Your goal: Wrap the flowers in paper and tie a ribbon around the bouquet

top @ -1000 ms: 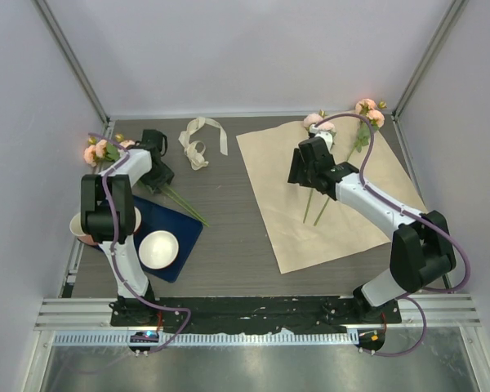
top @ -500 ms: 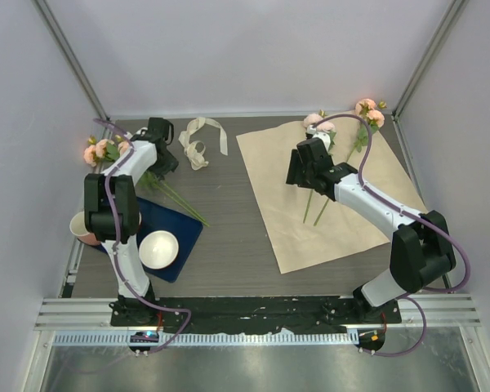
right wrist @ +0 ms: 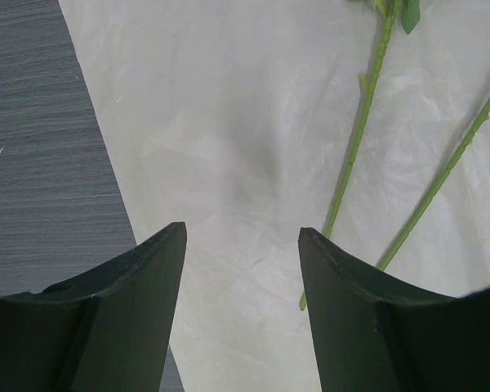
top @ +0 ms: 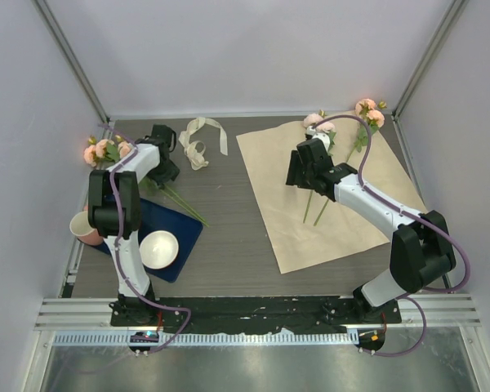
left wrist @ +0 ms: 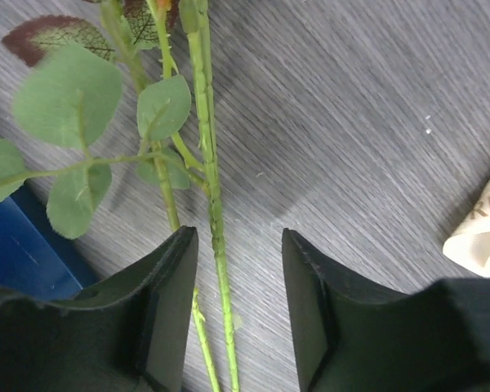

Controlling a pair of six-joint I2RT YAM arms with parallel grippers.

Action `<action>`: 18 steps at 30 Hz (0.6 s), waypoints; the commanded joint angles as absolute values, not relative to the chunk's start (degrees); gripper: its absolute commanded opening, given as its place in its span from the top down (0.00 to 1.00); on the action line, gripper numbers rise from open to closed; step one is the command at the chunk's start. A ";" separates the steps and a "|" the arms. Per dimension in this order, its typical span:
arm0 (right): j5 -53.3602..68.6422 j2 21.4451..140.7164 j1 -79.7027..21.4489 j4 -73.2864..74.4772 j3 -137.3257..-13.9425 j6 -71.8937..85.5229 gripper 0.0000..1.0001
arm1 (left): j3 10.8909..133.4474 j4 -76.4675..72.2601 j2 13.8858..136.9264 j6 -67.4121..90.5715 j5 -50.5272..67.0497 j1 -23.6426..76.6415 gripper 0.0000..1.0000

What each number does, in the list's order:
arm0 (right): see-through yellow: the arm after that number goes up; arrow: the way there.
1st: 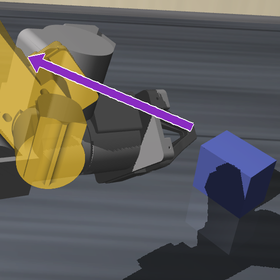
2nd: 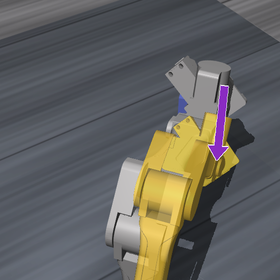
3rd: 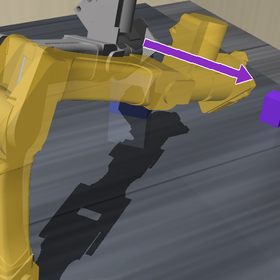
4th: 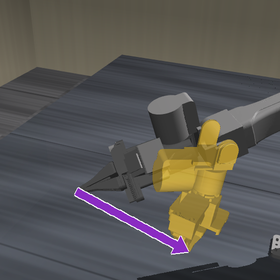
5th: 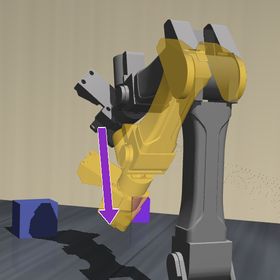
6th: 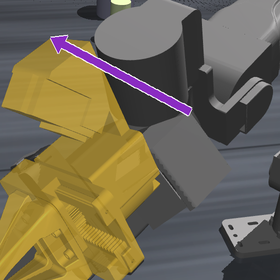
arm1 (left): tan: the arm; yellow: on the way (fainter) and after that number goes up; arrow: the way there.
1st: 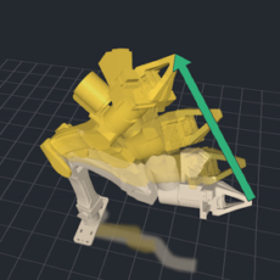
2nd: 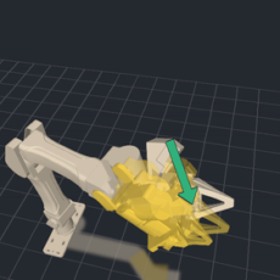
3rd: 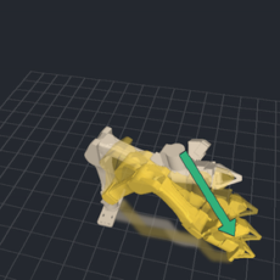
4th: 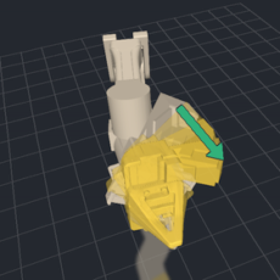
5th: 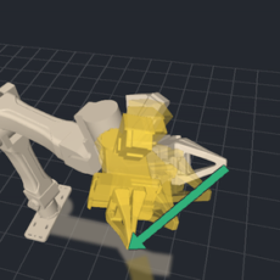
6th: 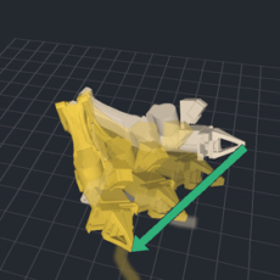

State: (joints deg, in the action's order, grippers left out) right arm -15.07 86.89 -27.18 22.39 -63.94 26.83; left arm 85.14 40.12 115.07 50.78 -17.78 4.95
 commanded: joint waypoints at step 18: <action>9.98 84.02 -27.51 15.74 -66.01 21.97 0.32 | 71.15 21.57 82.76 46.92 -5.48 6.94 1.00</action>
